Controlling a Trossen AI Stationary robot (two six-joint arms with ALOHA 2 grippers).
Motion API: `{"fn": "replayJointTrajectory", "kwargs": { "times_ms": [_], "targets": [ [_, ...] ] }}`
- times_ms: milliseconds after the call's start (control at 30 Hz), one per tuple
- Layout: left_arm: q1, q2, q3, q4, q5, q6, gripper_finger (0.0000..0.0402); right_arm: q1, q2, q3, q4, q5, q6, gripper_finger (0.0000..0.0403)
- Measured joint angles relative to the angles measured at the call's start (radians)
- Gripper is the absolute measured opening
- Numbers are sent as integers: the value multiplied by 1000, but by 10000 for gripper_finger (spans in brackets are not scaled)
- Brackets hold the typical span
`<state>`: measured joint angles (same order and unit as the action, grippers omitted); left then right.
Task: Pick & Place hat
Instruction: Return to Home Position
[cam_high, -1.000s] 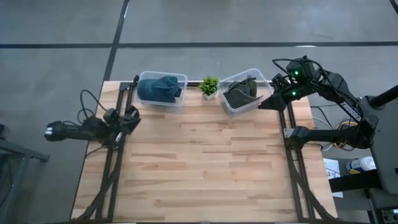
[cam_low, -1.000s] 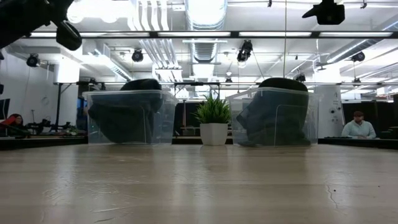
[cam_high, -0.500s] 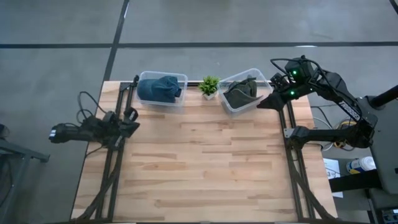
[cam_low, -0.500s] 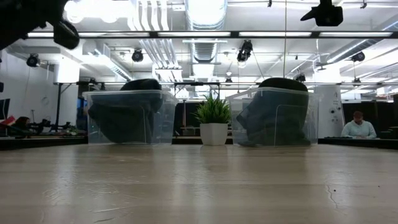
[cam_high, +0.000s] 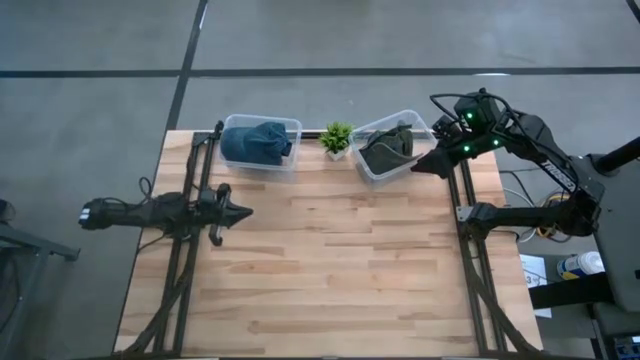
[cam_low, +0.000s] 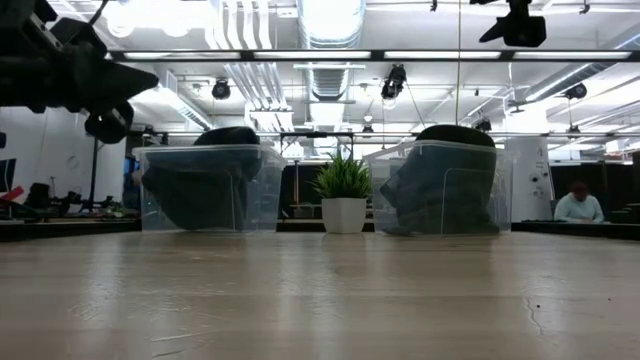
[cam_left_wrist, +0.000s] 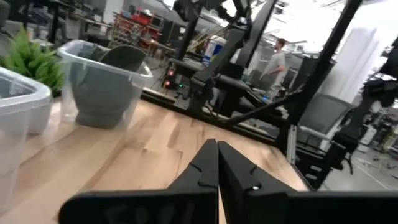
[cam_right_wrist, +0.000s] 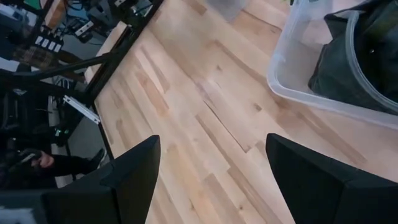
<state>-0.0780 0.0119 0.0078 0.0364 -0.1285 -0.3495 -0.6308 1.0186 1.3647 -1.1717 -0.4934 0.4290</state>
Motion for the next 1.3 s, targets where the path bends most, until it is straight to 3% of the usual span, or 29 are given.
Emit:
{"fn": "replayJointTrajectory", "kwargs": {
  "times_ms": [333, 467, 567, 933, 1133, 1300],
  "targets": [
    [0, 29, 0, -13, -4, -41, 0, 0, 7, -7, -56, -1, -130, 286],
    [0, 29, -1, -5, -4, -48, 0, 0, -62, -33, -61, 13, -202, 285],
    [0, 29, -1, 3, -5, -50, 0, 0, -147, -73, -43, 101, -223, 280],
    [0, 30, -1, 7, -7, -51, 0, 0, -459, -420, 485, 130, -69, 266],
    [0, 30, 0, 8, -7, -51, 0, 0, -532, -579, 745, 130, -16, 266],
    [0, 30, 0, 13, -5, -51, 0, 0, -560, -658, 865, 121, 13, 263]
  ]
}}
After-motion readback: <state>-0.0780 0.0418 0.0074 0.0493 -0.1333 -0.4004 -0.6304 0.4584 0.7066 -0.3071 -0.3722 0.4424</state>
